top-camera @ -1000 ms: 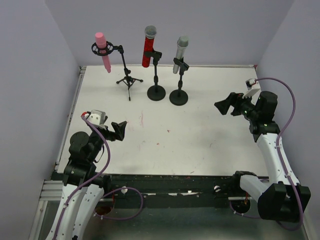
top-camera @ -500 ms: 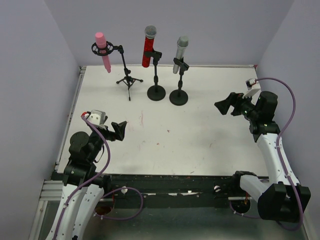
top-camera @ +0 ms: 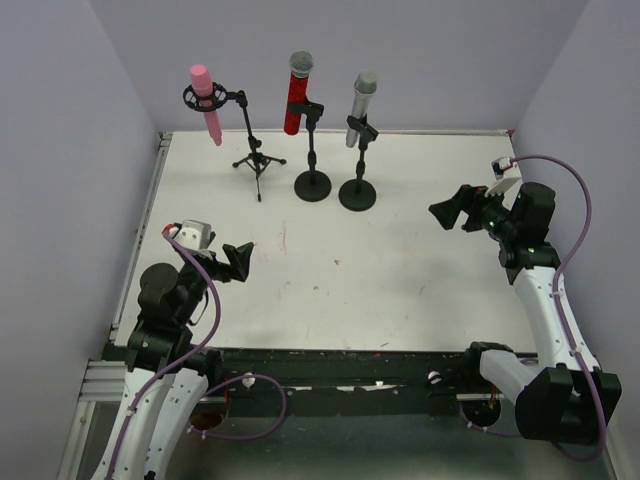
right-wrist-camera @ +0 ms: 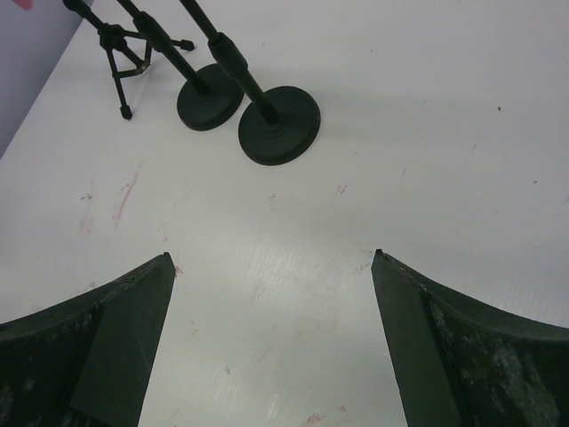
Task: Attach the microphones to the stand
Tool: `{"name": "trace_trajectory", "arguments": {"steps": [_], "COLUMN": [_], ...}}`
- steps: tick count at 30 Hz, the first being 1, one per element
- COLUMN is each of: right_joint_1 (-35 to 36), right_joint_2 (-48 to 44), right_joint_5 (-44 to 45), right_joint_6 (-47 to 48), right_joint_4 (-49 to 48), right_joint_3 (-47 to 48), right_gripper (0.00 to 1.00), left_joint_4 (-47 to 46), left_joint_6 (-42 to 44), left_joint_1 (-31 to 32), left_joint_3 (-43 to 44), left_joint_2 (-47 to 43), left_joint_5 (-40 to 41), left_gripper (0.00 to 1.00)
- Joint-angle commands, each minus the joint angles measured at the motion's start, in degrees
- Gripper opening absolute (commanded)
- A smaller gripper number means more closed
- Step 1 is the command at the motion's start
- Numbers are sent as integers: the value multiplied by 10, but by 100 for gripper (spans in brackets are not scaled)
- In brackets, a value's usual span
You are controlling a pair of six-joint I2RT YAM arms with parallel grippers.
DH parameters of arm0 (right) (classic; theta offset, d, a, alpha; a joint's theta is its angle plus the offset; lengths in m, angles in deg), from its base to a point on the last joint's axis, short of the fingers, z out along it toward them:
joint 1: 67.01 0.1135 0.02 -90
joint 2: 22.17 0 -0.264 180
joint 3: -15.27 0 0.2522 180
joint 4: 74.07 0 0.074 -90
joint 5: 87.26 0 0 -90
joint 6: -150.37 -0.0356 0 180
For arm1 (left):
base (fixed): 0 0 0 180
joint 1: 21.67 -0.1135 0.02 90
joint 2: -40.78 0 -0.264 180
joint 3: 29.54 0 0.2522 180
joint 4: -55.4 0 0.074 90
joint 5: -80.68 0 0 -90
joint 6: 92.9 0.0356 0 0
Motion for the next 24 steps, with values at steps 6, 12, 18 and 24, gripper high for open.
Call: {"name": "trace_trajectory", "arguments": {"steps": [6,12,18,24], "right_joint_1": [-4,-4,-4,-4], "right_joint_2": [-10,-9,-12,-20], "right_joint_5": [2,4,1,-1], "right_joint_6": [-1,1,3,20], "right_joint_4": [13,14,15,27], "right_joint_3": [18,18,18,24], "right_gripper": [100,100,100,100], "left_joint_4": [-11,-12,-11,-12], "left_joint_6": [1,2,3,2], "left_joint_1": [-4,-4,-4,-4], "left_joint_3": [-8,-8,-8,-9], "left_joint_2": [-3,-1,-2,2], "left_joint_5": [-12,-8,-7,-8], "left_gripper": [99,99,99,99]}}
